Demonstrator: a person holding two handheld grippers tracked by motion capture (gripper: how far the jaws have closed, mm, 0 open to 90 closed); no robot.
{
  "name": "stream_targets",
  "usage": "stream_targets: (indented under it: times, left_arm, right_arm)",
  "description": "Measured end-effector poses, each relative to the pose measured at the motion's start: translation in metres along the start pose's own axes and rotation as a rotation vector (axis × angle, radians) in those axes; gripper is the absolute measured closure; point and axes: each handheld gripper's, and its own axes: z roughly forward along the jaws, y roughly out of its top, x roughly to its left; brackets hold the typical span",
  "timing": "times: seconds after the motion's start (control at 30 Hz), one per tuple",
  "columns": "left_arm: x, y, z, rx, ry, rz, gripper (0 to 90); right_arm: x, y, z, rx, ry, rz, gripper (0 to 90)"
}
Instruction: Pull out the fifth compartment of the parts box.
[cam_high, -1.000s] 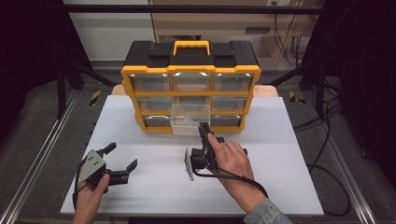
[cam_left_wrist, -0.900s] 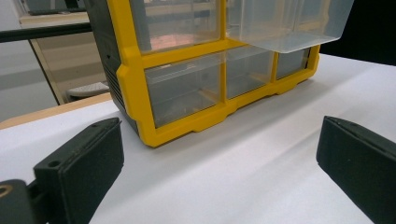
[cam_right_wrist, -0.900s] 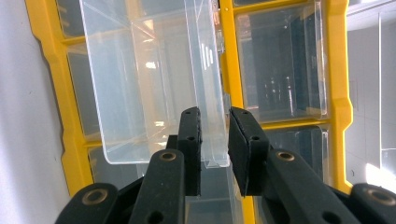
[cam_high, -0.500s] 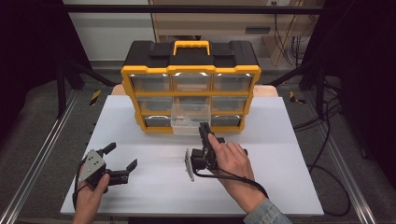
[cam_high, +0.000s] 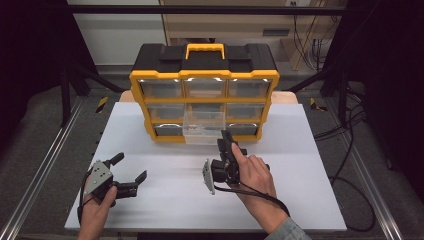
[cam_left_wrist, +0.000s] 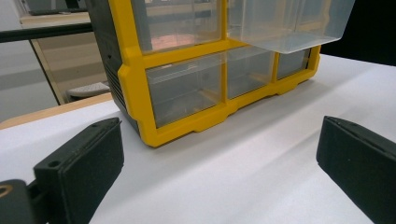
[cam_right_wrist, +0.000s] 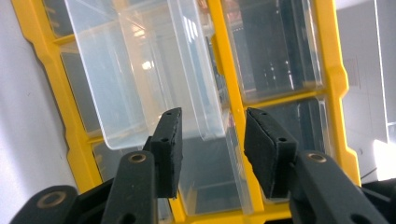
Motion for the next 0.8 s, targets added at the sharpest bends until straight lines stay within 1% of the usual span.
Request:
stream_targets:
  times: [0.07,0.23,0.4,0.5,0.57,0.6,0.67,0.8]
  left_arm:
    - [0.001,0.0,-0.001,-0.001,0.006,0.0,0.6]
    - [0.004,0.0,-0.003,-0.008,0.022,-0.007,0.6]
    - [0.005,0.0,-0.004,-0.009,0.03,-0.011,0.6]
    - [0.006,0.0,-0.004,-0.011,0.03,-0.014,0.6]
    - [0.007,0.0,-0.005,-0.014,0.032,-0.019,0.6]
    - [0.007,0.0,-0.005,-0.015,0.033,-0.02,0.6]
    - [0.008,0.0,-0.006,-0.018,0.035,-0.024,0.6]
    - [0.009,0.0,-0.007,-0.023,0.038,-0.027,0.6]
  right_arm:
    - [-0.001,-0.003,-0.002,0.003,-0.006,0.018,55.8]
    - [0.003,-0.015,-0.007,0.016,-0.013,0.071,54.8]
    - [0.006,-0.028,-0.007,0.038,0.009,0.123,54.0]
    - [0.006,-0.038,-0.008,0.053,0.02,0.171,53.5]
    - [0.006,-0.045,-0.009,0.065,0.027,0.212,53.2]
    - [0.006,-0.049,-0.008,0.071,0.034,0.24,52.5]
    - [0.007,-0.055,-0.007,0.082,0.047,0.283,49.1]
    - [0.012,-0.064,-0.004,0.099,0.085,0.408,43.3]
